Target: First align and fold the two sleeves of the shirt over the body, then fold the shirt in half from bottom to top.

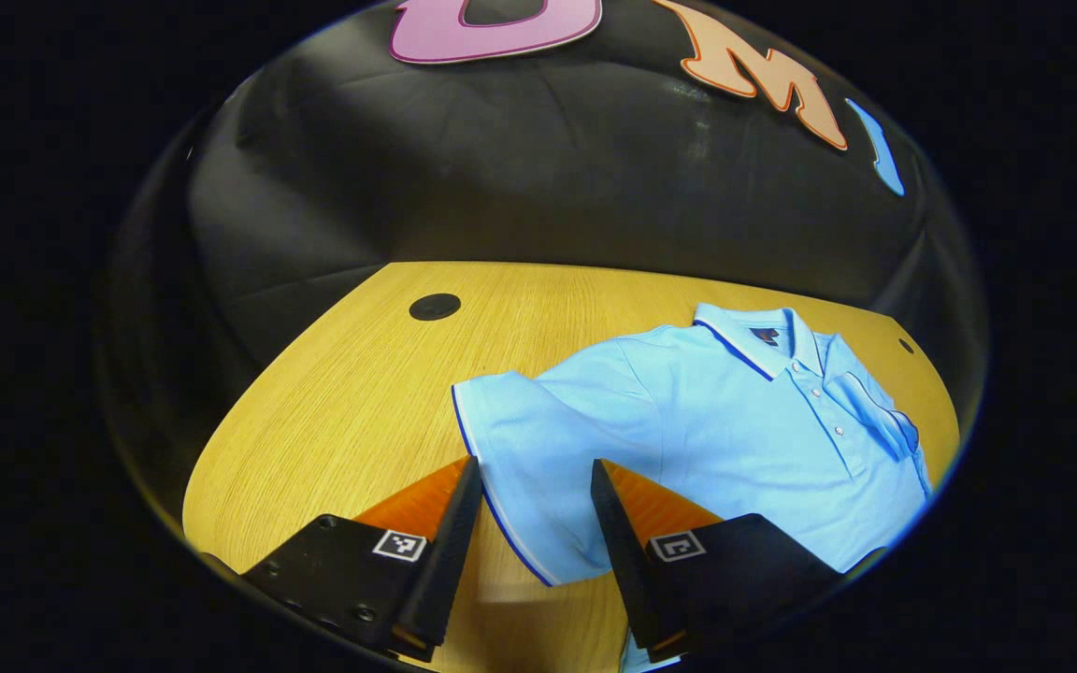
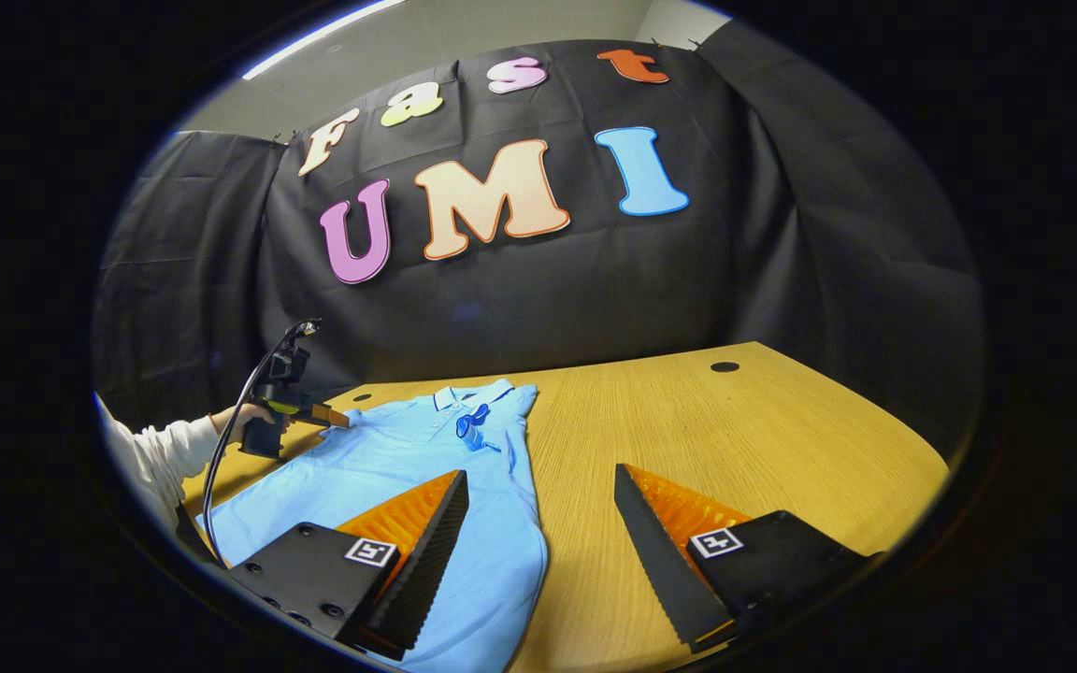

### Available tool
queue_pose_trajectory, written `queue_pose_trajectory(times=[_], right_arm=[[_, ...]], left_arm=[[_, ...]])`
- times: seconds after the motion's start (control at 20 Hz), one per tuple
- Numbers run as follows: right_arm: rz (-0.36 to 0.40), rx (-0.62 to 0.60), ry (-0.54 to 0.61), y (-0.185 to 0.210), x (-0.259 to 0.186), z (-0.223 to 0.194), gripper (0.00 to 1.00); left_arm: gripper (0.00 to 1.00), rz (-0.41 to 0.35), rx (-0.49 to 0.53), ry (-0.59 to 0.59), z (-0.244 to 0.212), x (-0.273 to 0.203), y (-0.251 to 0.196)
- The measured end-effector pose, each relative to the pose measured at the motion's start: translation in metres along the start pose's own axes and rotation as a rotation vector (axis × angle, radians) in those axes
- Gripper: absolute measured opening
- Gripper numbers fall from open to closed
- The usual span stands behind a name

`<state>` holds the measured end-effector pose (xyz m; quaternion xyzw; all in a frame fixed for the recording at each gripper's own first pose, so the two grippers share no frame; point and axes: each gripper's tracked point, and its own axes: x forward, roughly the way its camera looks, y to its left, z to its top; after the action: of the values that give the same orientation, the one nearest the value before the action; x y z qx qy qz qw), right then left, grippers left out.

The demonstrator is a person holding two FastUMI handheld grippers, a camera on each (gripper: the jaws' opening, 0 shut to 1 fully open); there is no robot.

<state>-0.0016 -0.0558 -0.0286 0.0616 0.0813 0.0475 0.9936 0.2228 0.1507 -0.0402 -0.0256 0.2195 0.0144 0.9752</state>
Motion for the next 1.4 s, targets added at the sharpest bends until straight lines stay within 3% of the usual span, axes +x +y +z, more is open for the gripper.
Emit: queue_pose_trajectory(times=[0.15,0.4,0.5,0.65,0.9,1.15,1.4], right_arm=[[0.003,0.009,0.005,0.0,-0.001,-0.003,0.98],[0.009,0.004,0.011,0.002,-0.002,-0.004,0.98],[0.013,0.005,0.016,0.003,-0.003,-0.006,0.98],[0.014,0.005,0.022,0.004,-0.007,-0.008,0.98],[0.01,0.019,0.018,0.002,-0.011,-0.007,0.98],[0.016,0.023,0.028,0.005,-0.017,-0.011,0.98],[0.005,0.013,0.025,0.004,-0.025,-0.008,0.98]], left_arm=[[0.64,-0.01,-0.004,-0.004,0.001,0.001,-0.002],[0.1,-0.049,-0.003,0.008,0.0,0.003,-0.016],[0.02,-0.043,0.011,0.018,0.0,0.003,-0.016],[0.0,-0.003,0.045,0.028,0.005,-0.001,-0.011],[0.0,-0.029,0.078,-0.08,0.051,-0.022,-0.032],[0.0,-0.12,0.147,-0.115,0.08,-0.032,-0.095],[0.0,-0.205,0.282,-0.067,0.065,-0.02,-0.166]])
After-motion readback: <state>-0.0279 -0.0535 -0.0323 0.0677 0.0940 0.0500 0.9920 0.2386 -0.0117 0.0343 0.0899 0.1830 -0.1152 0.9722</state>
